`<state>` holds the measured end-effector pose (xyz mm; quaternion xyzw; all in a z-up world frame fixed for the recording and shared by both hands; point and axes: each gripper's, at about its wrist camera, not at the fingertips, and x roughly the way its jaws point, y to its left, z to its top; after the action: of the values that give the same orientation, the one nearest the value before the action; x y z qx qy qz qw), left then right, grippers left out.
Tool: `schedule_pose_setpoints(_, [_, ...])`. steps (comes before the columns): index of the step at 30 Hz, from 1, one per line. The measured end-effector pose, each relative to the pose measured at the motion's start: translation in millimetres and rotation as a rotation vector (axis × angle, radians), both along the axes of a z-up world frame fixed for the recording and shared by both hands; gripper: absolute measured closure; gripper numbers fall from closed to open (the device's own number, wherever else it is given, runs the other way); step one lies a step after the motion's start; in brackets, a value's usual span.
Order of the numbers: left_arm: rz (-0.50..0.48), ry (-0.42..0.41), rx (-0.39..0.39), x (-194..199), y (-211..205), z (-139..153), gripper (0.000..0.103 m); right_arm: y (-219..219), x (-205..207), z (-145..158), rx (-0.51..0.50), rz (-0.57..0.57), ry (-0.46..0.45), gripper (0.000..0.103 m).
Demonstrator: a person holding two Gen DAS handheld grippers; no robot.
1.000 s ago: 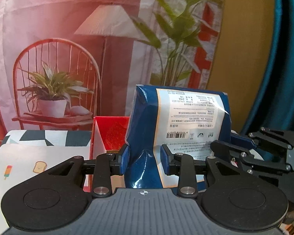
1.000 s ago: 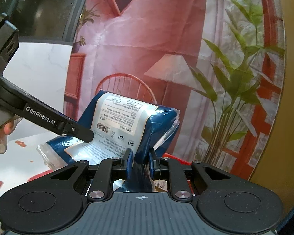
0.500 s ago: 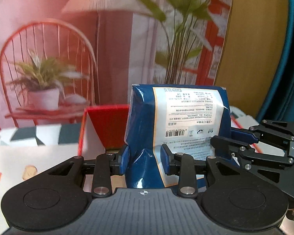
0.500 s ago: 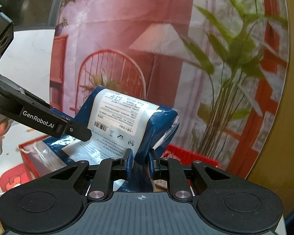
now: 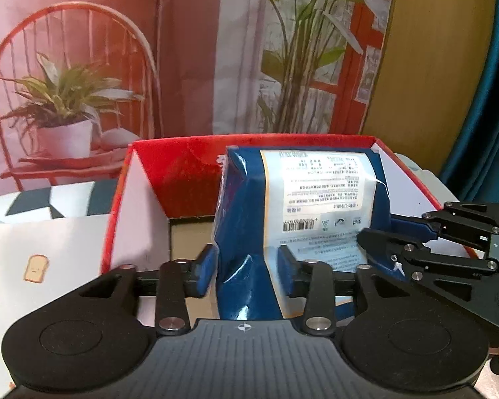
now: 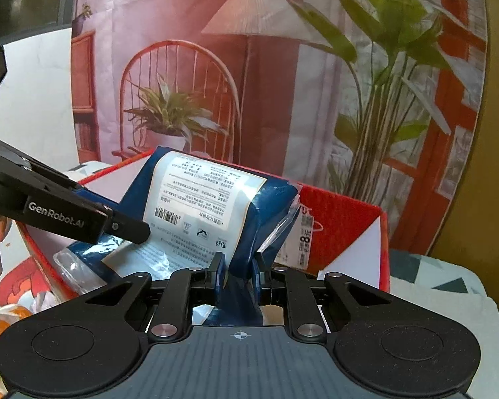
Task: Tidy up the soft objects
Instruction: 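Lower the bag into the red box and open both grippers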
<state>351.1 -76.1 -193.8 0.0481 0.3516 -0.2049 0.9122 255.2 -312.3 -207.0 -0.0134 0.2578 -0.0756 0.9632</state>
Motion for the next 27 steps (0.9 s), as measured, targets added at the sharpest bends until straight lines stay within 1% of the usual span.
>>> schedule_pose_setpoints(1, [0.006, -0.009, -0.005, -3, 3, 1, 0.052, 1, -1, -1, -0.005, -0.001, -0.003, 0.086])
schedule_pose_setpoints(5, [0.024, -0.022, -0.003, -11, 10, 5, 0.052, 7, -6, -4, -0.024, 0.004, -0.011, 0.082])
schedule_pose_setpoints(10, [0.026, -0.060, -0.010, -32, 24, 16, 0.052, 11, -20, -1, 0.010, -0.024, -0.056, 0.080])
schedule_pose_setpoints(12, [0.031, -0.074, -0.034, -44, 32, 22, 0.053, 11, -30, 4, 0.039, -0.042, -0.084, 0.080])
schedule_pose_setpoints(16, [0.040, -0.082, -0.089, -70, 47, 29, 0.053, 20, -63, 14, 0.101, -0.049, -0.180, 0.080])
schedule_pose_setpoints(19, [0.060, -0.071, -0.119, -89, 55, 30, 0.053, 31, -86, 18, 0.137, -0.051, -0.214, 0.080])
schedule_pose_setpoints(23, [0.100, -0.056, -0.167, -111, 68, 25, 0.053, 47, -109, 15, 0.167, -0.053, -0.219, 0.080])
schedule_pose_setpoints(25, [0.134, -0.046, -0.190, -121, 74, 19, 0.053, 53, -116, 11, 0.190, -0.054, -0.200, 0.080])
schedule_pose_setpoints(27, [0.160, -0.018, -0.224, -130, 81, 11, 0.053, 61, -121, 6, 0.204, -0.056, -0.177, 0.080])
